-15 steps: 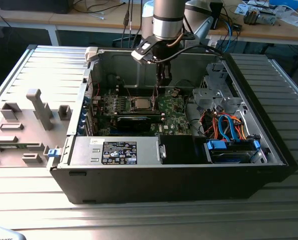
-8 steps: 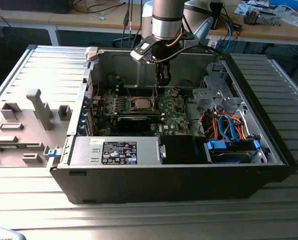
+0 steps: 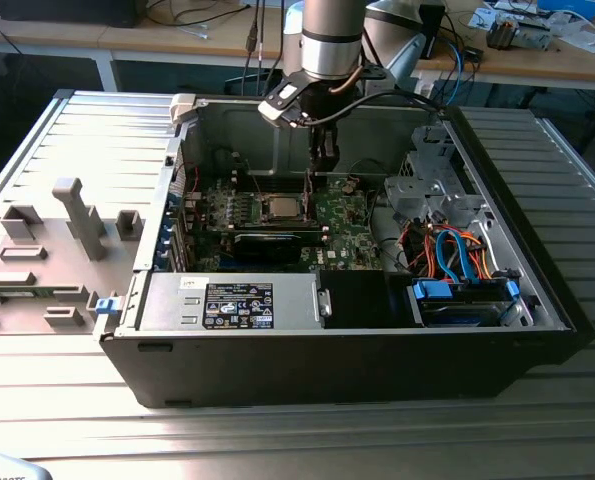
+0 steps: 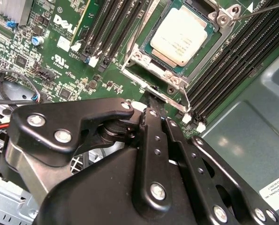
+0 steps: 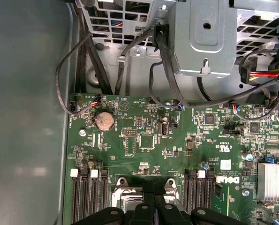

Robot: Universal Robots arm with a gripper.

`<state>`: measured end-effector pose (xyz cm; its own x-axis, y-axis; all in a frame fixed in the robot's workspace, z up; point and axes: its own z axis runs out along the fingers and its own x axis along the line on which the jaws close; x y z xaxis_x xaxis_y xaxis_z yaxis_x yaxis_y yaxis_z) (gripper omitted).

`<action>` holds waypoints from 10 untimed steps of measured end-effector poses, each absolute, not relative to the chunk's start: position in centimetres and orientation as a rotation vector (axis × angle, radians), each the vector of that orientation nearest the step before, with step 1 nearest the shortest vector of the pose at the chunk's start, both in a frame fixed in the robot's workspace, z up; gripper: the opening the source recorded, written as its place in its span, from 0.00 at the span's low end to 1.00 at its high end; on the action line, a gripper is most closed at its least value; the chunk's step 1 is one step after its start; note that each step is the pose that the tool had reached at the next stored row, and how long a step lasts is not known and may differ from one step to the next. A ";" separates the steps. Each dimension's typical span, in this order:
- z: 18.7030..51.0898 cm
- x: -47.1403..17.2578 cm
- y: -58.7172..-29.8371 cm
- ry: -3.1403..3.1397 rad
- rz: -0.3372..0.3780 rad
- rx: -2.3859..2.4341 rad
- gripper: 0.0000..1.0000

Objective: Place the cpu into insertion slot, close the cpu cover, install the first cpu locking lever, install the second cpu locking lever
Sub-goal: 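Close the cpu cover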

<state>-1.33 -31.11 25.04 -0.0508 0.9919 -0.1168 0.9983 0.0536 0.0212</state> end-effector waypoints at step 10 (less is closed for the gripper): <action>25.0 -1.8 -31.1 2.206 -0.099 2.093 0.11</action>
<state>-1.79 -31.11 25.04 -0.0508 0.9919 -0.1168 0.9983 0.0536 0.0212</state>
